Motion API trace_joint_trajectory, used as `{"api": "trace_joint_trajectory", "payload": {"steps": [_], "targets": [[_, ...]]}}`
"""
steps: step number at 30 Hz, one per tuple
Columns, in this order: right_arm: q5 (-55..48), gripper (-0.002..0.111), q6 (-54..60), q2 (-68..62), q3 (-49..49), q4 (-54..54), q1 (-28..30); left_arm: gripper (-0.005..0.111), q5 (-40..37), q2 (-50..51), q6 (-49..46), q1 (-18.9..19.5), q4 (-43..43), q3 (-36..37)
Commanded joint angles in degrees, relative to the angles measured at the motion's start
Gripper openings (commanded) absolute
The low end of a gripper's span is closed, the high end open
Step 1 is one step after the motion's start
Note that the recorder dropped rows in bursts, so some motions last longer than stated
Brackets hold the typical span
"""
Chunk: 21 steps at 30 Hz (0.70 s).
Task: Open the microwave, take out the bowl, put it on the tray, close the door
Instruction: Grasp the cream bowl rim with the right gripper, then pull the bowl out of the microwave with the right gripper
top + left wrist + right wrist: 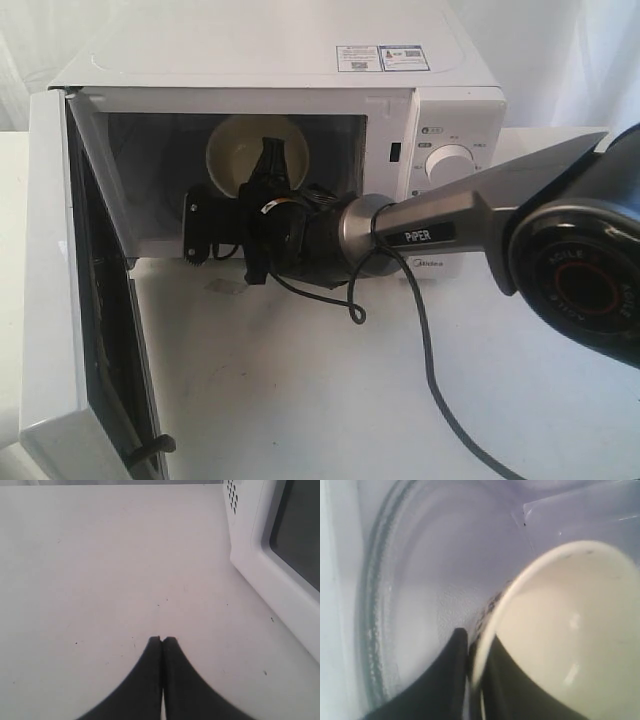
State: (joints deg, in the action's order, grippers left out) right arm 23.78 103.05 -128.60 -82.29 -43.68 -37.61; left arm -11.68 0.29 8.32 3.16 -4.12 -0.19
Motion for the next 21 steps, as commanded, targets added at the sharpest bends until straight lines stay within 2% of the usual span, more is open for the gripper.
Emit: {"api": "trace_joint_trajectory", "payload": {"steps": [1,9,16,21], "targets": [[-0.57,0.0,0.11,0.07,-0.41,-0.48,-0.39,0.0,0.12,-0.29,0.29,0.1,0.14,0.19],[-5.06,0.0,0.75,3.17,0.54,-3.62,-1.23,0.0,0.12,-0.29,0.29,0.1,0.14,0.19],[-8.8,0.0,6.93,9.47,6.01,-10.35,-1.28,0.0,0.12,-0.29,0.29,0.1,0.14,0.19],[-11.53,0.0,7.29,13.38,10.73,-11.84,-1.28,0.0,0.12,-0.29,0.29,0.1,0.14,0.19]]}}
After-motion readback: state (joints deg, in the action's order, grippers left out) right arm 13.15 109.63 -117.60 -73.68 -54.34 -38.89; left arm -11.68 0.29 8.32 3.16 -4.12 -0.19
